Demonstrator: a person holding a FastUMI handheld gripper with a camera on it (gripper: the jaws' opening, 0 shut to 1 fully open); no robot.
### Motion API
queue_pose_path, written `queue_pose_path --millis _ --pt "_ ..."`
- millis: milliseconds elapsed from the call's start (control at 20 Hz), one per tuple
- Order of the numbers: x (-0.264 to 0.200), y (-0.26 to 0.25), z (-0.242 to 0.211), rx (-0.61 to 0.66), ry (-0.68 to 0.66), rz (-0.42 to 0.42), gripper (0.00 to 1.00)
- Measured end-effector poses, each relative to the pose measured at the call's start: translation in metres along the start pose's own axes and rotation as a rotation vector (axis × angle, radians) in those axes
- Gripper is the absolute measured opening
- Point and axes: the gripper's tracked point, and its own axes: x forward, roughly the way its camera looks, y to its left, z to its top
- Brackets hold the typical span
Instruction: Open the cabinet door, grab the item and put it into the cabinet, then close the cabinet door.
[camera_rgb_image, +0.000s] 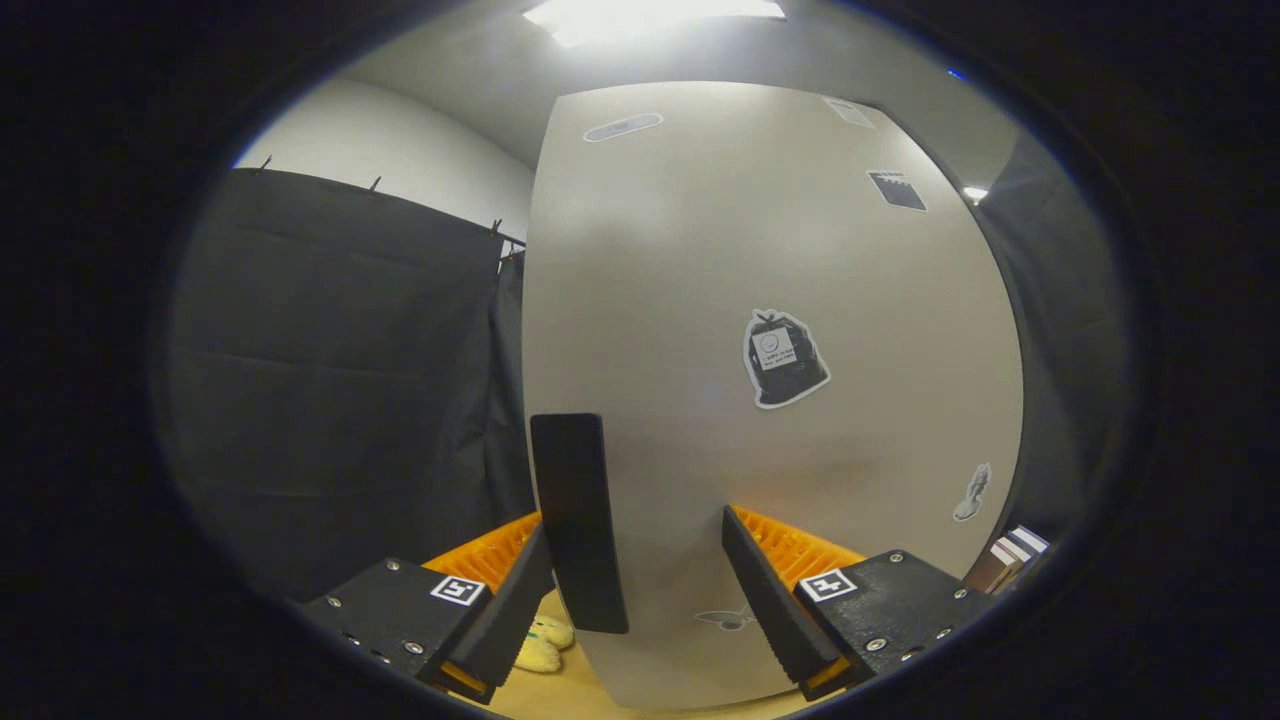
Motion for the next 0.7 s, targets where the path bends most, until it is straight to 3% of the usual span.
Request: queue_pose_path --millis 700 --pt "-0.0018 0.0019 -0.0018 0.01 0.021 0.039 0.95"
